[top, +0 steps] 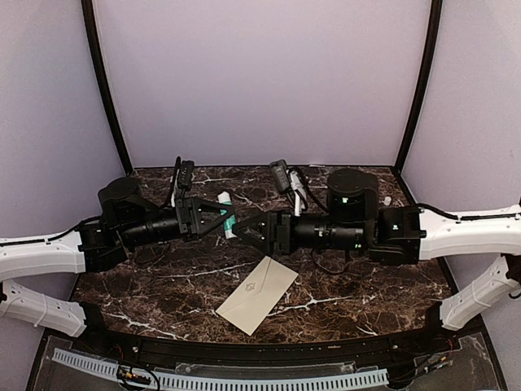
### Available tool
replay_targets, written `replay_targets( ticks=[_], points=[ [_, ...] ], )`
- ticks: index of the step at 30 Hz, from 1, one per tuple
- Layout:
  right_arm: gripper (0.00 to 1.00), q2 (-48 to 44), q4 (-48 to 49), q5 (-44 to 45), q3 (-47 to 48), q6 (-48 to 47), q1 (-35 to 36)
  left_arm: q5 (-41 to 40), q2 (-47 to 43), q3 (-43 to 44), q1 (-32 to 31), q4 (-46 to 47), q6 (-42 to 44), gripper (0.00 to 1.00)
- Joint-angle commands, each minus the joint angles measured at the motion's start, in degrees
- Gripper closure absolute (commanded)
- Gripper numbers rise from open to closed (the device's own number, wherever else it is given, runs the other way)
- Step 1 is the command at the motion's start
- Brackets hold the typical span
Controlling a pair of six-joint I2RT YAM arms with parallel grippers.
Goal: Place the letter into the envelope and seal it
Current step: Screw the solid glue.
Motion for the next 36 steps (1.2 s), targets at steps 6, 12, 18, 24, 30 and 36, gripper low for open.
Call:
replay_targets(
  ticks=[6, 12, 18, 24, 30, 36],
  points=[
    [0.28, -3.81, 25.31, -15.16, -10.24, 4.85, -1.36, 14.16, -1.47, 2.03, 0.25, 14.83, 2.54, 1.0],
    [0.41, -0.95, 30.64, -18.52, -9.36, 5.89, -1.24, 16.65, -1.49, 2.01, 0.25, 18.12, 1.49, 1.0],
    [0.54, 2.0, 30.72, -20.61, -6.82, 5.67, -0.81, 16.91, -1.51, 1.77, 0.23, 19.37, 1.0, 1.0],
    [0.58, 3.22, 32.42, -21.4, -6.35, 6.19, -0.72, 17.53, -1.17, 2.02, 0.25, 19.78, 0.87, 1.0],
    [0.62, 3.94, 33.57, -21.49, -5.86, 6.15, -0.68, 17.81, -0.8, 1.99, 0.25, 20.5, 0.59, 1.0],
    [0.67, 4.77, 34.18, -22.25, -5.25, 6.44, -0.61, 17.96, -0.45, 1.84, 0.25, 21.09, 0.42, 1.0]
  ],
)
